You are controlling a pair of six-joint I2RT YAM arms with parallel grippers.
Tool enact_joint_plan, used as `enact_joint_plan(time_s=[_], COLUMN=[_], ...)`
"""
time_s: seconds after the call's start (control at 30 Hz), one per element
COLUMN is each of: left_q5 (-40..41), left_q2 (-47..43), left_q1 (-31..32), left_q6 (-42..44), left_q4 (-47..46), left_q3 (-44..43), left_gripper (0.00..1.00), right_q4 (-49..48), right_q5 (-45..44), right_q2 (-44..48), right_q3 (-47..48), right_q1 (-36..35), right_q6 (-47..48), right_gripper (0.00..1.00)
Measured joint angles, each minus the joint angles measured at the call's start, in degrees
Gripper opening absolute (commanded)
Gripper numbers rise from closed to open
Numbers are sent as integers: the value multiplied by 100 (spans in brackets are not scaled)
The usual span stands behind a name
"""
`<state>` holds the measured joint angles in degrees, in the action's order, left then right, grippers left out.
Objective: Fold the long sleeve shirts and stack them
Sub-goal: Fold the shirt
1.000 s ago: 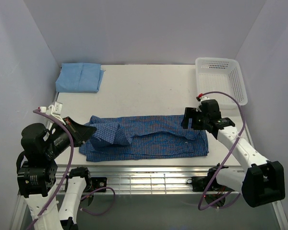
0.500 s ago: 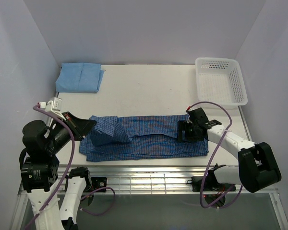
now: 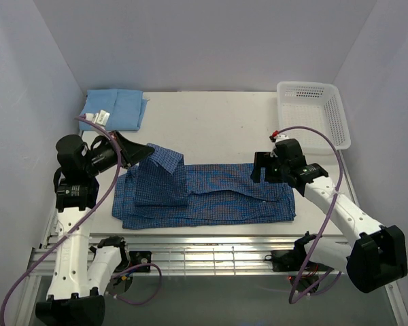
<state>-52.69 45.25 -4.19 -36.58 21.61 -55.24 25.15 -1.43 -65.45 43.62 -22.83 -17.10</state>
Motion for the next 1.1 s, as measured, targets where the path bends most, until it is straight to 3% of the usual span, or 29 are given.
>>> enact_joint_plan(time_s=[0.13,0.4,0.6,0.83,1.1], left_q5=[-168,-39,-50,-197,-402], left_q2=[393,1989,2973,3912,4664], left_q1=[391,2393,3451,4085,4400], left_q6=[-68,166,334,354,323], left_q4=[-695,-1340,-1558,-1740,-1777], left_q3=[37,-389,-811,-1263,-1600], left_gripper=[0,0,0,0,0], right_q4=[0,74,146,216,378], right_q5=[-15,-321,-673,-927,-1003], right_q2=[243,588,1117,1436,1598], right_q3=[282,328,328,258,138], right_q1=[66,238,385,551,638], right_q6=[-11,-55,-92,-92,-87], right_gripper=[90,90,90,90,90])
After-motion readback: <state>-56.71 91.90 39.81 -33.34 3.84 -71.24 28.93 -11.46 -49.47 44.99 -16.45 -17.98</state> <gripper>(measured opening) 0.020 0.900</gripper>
